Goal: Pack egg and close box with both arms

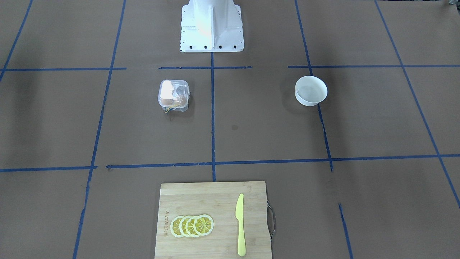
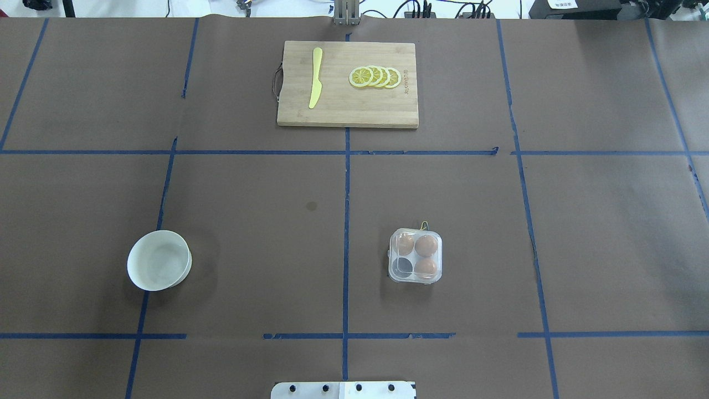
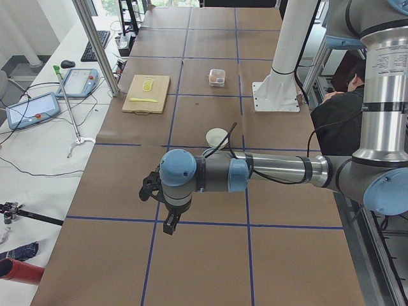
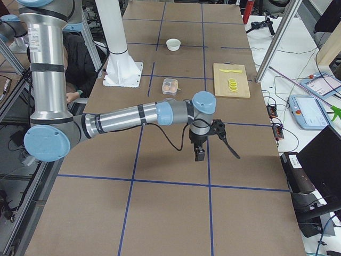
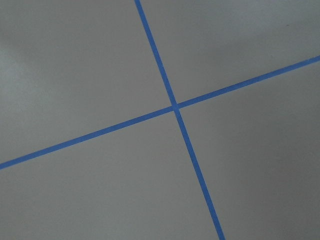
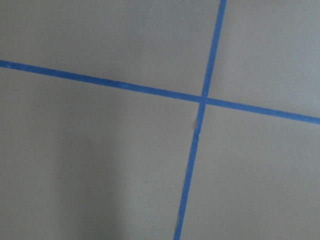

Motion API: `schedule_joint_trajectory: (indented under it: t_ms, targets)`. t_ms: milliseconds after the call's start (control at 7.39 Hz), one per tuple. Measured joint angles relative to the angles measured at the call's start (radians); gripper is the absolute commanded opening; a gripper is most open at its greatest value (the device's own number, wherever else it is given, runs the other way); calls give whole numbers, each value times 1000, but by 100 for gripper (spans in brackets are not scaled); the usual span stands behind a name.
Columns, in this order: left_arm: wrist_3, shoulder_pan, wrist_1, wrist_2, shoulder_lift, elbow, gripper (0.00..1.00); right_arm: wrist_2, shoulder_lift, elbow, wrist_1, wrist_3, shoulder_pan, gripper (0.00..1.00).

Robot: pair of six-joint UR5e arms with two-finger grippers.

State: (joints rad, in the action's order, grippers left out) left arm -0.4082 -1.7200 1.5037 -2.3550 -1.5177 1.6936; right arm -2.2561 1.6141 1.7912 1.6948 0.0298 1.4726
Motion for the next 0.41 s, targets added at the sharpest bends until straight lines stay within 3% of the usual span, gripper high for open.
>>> schedule_joint_trajectory:
  t_ms: [406]
  targets:
    - [-8,-4,1,46,21,15,100,1,46,-9,3,1,22,100]
